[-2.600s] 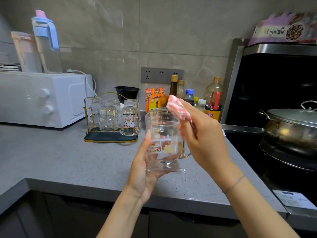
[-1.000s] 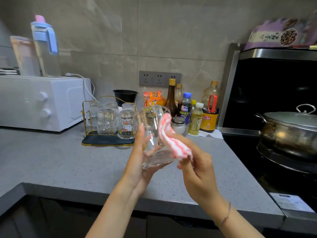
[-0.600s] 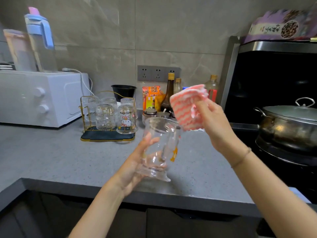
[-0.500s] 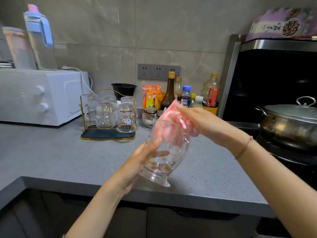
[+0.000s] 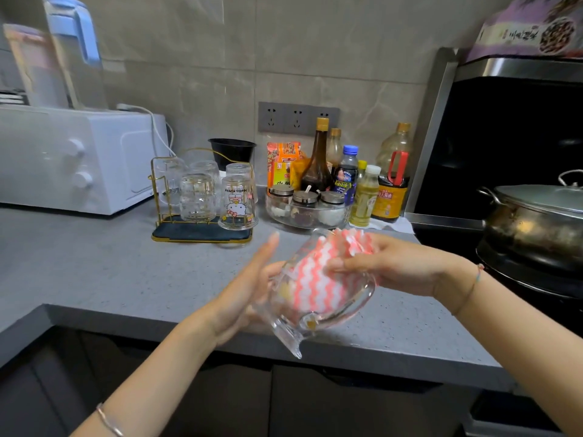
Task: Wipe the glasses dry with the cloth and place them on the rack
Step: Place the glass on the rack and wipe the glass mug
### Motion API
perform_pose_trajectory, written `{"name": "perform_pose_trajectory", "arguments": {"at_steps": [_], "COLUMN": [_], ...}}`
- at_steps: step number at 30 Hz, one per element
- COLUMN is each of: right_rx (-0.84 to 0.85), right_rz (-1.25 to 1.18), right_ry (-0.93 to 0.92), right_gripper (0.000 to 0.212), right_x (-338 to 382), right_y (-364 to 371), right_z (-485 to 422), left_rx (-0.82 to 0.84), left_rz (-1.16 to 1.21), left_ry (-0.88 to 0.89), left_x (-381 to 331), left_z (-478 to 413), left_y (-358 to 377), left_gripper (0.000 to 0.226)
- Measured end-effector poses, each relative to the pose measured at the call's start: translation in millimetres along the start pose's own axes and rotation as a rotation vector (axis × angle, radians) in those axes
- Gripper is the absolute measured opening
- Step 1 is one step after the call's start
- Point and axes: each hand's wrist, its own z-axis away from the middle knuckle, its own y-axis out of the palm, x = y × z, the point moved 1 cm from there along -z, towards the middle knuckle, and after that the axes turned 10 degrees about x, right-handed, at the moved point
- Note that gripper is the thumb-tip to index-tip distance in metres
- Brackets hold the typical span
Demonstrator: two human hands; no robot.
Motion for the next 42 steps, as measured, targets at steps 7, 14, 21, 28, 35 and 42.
{"name": "perform_pose_trajectory", "arguments": {"at_steps": [7,14,21,28,35,42], "right_rx": [-0.252,-0.093,-0.002,0.024,-0.235,-0.399], "right_rz": [-0.085,-0.033,-0.191,-0.270,-0.195,0.053], "right_ry": [-0.204,-0.165,-0.181,-0.181,-0.261,-0.312], "right_gripper": [0.021,0.031,0.038,0.034,0.045,0.041], "right_x": [-9,-21,-23,-25,-33,-34], "right_y": [2,24,34,38,32,31], "right_z": [4,1,-7,-4,-13,-9], "left_rx": [-0.137,-0.533,-0.633,-0.561,-0.495,-0.206], "left_rz": [0.363,0.049,-0.321,-0.453,-0.294,-0.039], "left_ry": [0.167,0.235,0.521,0.664,0.435,0.045], "left_x": [3,3,2,4,13,10], "left_z": [2,-8,-7,-4,-6,5], "left_y": [4,22,23,21,11,6], "left_gripper": [0.082,0.063,0.045,0.051,0.048,0.076]}}
